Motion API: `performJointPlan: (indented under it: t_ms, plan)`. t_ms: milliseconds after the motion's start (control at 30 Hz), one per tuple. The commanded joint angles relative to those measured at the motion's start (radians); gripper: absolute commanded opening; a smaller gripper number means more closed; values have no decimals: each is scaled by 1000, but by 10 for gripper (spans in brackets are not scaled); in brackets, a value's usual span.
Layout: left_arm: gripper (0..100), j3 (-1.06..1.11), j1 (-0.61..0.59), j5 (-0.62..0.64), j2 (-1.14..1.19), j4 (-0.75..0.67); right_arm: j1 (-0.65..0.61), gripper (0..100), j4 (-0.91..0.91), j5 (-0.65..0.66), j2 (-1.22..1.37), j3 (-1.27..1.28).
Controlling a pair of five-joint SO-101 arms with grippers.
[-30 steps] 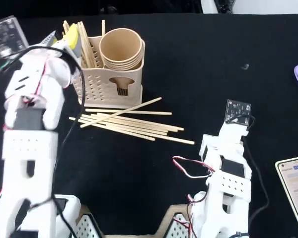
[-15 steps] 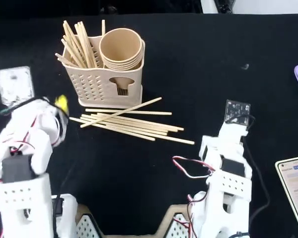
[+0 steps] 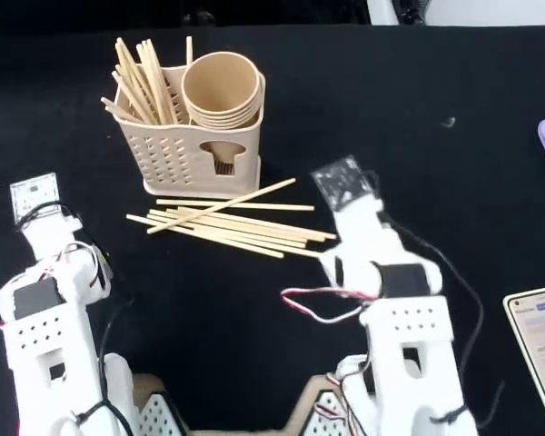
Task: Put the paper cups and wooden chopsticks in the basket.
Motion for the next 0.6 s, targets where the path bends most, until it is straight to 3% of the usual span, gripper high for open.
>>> performJointPlan:
  t_ms: [0,233,433,567]
  plan:
    - [173,38,-13,-9,17,-101,-77,137,5,52,188,-116]
    - [173,51,-10,-5,20,-121,-213,139,-130,253,536,-168]
    - [173,51,-10,-5,20,-121,-227,145,-253,281,657,-170]
    - [173,53,-10,-5,20,-123,-227,240,-255,275,680,-168]
